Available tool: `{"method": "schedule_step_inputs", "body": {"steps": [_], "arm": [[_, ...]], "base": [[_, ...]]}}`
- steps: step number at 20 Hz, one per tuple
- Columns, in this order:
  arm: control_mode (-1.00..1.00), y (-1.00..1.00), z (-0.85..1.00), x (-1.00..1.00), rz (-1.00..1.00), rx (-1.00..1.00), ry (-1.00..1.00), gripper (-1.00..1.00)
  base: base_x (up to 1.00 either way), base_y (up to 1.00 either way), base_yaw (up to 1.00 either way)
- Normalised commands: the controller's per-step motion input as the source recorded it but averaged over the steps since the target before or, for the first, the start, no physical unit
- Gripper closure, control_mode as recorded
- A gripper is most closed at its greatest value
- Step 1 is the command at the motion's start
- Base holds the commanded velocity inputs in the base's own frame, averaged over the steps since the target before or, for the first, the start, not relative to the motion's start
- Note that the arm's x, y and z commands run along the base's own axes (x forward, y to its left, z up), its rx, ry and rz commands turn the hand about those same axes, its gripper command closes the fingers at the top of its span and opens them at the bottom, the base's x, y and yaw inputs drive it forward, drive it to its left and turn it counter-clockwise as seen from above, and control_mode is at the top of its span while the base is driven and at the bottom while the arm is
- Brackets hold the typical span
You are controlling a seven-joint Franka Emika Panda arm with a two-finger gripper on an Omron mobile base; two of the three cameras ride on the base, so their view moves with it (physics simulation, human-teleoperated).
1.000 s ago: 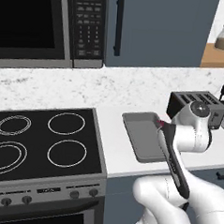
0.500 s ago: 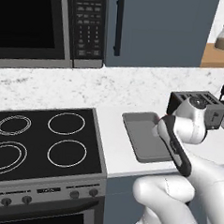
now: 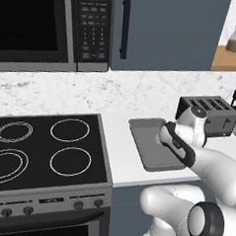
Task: Place one bell pepper and one steak in each tupperware on the nearby counter, to pack two identical lunches.
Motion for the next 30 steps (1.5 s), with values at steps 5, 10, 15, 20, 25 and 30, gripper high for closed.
{"method": "schedule_step_inputs", "body": {"steps": [5, 10, 15, 20, 25, 30], "arm": [[-1.00, 0.00, -0.29, 0.26, 0.00, 0.00, 0.00, 1.00], [-1.00, -0.10, -0.24, 0.15, 0.00, 0.00, 0.00, 1.00], [-1.00, -0.13, -0.18, 0.09, 0.00, 0.00, -0.03, 1.00], [-1.00, 0.00, -0.15, 0.19, 0.00, 0.00, -0.07, 1.00], [-1.00, 0.00, -0.05, 0.22, 0.00, 0.00, -0.08, -1.00], [-1.00, 0.00, -0.01, 0.24, 0.00, 0.00, -0.04, -1.00]], "base": [[0.00, 0.00, 0.00], [0.00, 0.00, 0.00], [0.00, 0.00, 0.00], [0.00, 0.00, 0.00], [0.00, 0.00, 0.00], [0.00, 0.00, 0.00]]}}
